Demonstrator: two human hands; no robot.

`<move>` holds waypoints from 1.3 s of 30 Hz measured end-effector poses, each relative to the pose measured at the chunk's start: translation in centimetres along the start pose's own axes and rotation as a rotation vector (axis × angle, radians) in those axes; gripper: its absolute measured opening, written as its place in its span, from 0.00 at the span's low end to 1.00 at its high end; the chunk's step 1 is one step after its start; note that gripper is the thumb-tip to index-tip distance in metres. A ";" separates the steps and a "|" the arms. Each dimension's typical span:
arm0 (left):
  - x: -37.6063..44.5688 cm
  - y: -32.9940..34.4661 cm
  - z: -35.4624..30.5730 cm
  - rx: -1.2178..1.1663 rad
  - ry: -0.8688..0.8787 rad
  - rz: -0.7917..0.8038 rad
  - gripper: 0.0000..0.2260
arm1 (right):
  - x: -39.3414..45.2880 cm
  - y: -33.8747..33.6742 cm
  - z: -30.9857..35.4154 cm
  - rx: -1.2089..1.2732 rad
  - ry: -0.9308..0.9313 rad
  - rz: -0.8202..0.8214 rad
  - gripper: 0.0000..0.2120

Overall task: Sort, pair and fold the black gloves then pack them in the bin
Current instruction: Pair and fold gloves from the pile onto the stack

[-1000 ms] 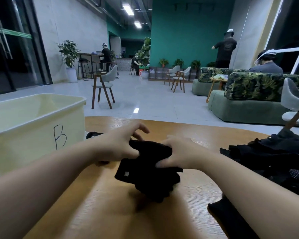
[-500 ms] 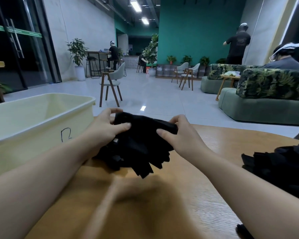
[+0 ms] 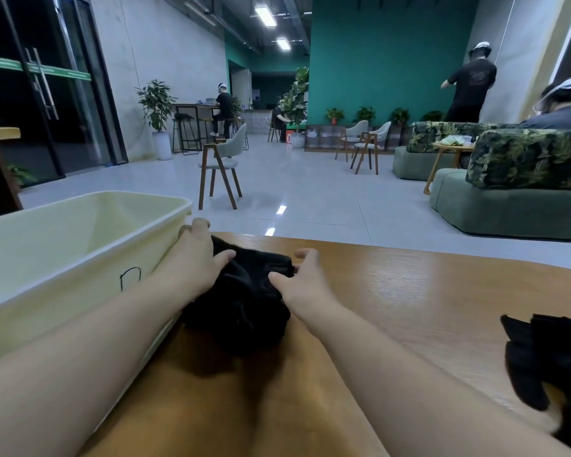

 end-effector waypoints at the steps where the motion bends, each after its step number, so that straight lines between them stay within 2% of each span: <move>1: -0.2 0.3 0.0 0.089 0.021 0.040 0.26 | 0.2 0.3 -0.3 -0.066 0.006 -0.006 0.28; 3: -0.6 0.9 0.1 0.268 0.088 0.132 0.24 | 0.3 0.7 -0.9 -0.264 -0.062 -0.076 0.29; 6: -0.9 1.8 0.1 0.452 0.215 0.202 0.18 | -0.3 1.3 -1.3 -0.585 -0.297 -0.196 0.26; 8: -1.1 2.7 0.7 0.468 0.244 0.254 0.17 | -0.4 1.9 -1.9 -0.742 -0.351 -0.123 0.25; 12: -2.6 4.9 2.6 0.477 0.206 0.402 0.19 | -0.6 2.8 -3.8 -0.914 -0.266 0.050 0.24; 17: -5.2 5.5 3.3 0.394 0.187 0.349 0.22 | -1.4 2.3 -4.6 -1.008 -0.289 0.075 0.25; 22: -5.4 4.8 2.8 0.381 0.220 0.244 0.23 | -2.7 1.1 -4.7 -1.011 -0.316 0.063 0.25; 25: -5.8 4.3 1.2 0.320 0.263 0.148 0.37 | -4.1 0.1 -4.7 -0.987 -0.340 0.035 0.25; 27: -6.5 4.3 0.0 0.265 0.285 0.116 0.41 | -5.2 -0.6 -4.8 -0.960 -0.351 0.009 0.25; 39: -13.7 5.1 -11.5 -0.159 0.418 -0.148 0.32 | -14.2 -9.1 -5.8 -0.590 -0.414 -0.383 0.19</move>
Point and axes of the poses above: each hand's wrist, its own x-axis towards the middle knuckle, its own y-axis out of the palm, z = x × y, the point moved 1 cm from there along x, towards the middle knuckle, and after that the axes turned 10 degrees about y, right-handed, at the moved point
